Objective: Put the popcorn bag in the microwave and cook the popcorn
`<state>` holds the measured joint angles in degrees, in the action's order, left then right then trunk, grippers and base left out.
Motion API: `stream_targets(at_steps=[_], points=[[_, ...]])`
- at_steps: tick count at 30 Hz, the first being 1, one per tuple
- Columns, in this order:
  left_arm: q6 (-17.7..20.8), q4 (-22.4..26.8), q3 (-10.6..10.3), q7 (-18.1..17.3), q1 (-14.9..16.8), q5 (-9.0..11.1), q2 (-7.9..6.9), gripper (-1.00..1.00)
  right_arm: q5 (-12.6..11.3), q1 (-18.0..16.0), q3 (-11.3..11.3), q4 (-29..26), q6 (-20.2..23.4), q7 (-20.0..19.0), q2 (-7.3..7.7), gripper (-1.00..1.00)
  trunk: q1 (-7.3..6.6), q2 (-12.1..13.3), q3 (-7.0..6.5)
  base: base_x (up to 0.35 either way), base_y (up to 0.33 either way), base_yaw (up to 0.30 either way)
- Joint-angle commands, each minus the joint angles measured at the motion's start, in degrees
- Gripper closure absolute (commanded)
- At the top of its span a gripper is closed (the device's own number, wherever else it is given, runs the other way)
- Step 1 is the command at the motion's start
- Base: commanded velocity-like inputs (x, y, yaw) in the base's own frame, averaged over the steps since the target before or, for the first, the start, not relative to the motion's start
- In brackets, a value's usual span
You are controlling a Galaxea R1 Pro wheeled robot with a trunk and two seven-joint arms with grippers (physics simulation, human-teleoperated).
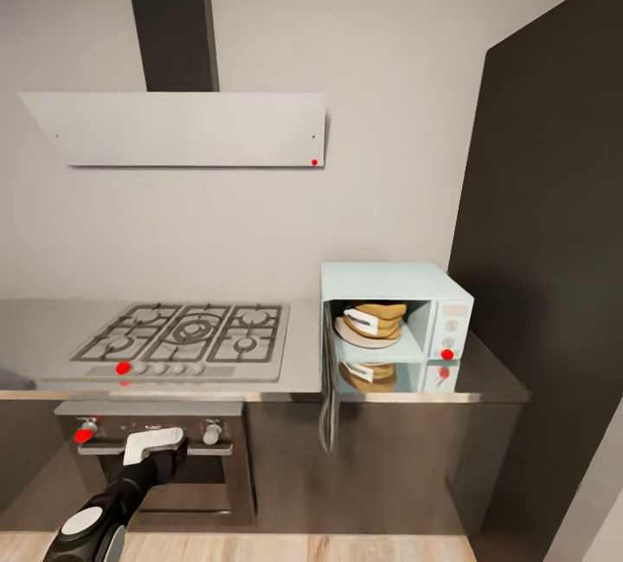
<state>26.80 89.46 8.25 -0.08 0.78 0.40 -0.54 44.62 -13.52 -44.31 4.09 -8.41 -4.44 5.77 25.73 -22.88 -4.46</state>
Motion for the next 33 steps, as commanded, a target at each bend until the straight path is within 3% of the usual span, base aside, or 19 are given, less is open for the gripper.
stream_targets(at_steps=[1, 18, 23, 26, 30, 33], points=[[0.3, 0.1, 0.0, 0.0, 0.0, 0.0, 0.00, -1.00, 0.1, 0.0, -0.3, 0.2, -0.1, 0.0, 0.03, -1.00, 0.06, 0.0, 0.02, 0.339, 0.000, 0.000], [0.2, -0.1, -0.3, -0.2, 0.0, 0.0, 0.76, -1.00, 0.1, 0.0, -0.3, 0.2, 2.0, -0.2, -0.32, -1.00, 0.06, 0.0, 0.02, 0.335, 0.000, -0.032], [0.3, 0.0, -6.3, -1.0, 0.0, 0.0, 0.55, -1.00, 0.1, 0.0, -0.3, 0.2, 2.0, -0.2, -0.37, -1.00, 0.06, 0.0, 0.02, 0.080, 0.000, -0.271], [0.4, 0.1, -13.3, -1.0, 0.0, 0.0, 0.56, -1.00, 0.1, -0.1, -0.3, 0.2, 2.0, -0.2, -0.38, -1.00, 0.06, 0.0, 0.02, 0.009, 0.000, -0.288], [0.4, 0.2, -18.9, -1.4, 0.0, 0.0, 0.54, -1.00, 0.1, 0.0, -0.3, 0.2, 2.0, -0.1, -0.41, -1.00, 0.06, 0.0, 0.02, 0.002, 0.000, -0.290], [0.4, 0.2, -22.7, -5.8, 0.0, 0.0, 0.62, -1.00, 0.1, 0.0, -0.3, 0.2, 2.0, -0.2, -0.39, -1.00, 0.06, 0.0, 0.02, 0.000, 0.000, -0.290]])
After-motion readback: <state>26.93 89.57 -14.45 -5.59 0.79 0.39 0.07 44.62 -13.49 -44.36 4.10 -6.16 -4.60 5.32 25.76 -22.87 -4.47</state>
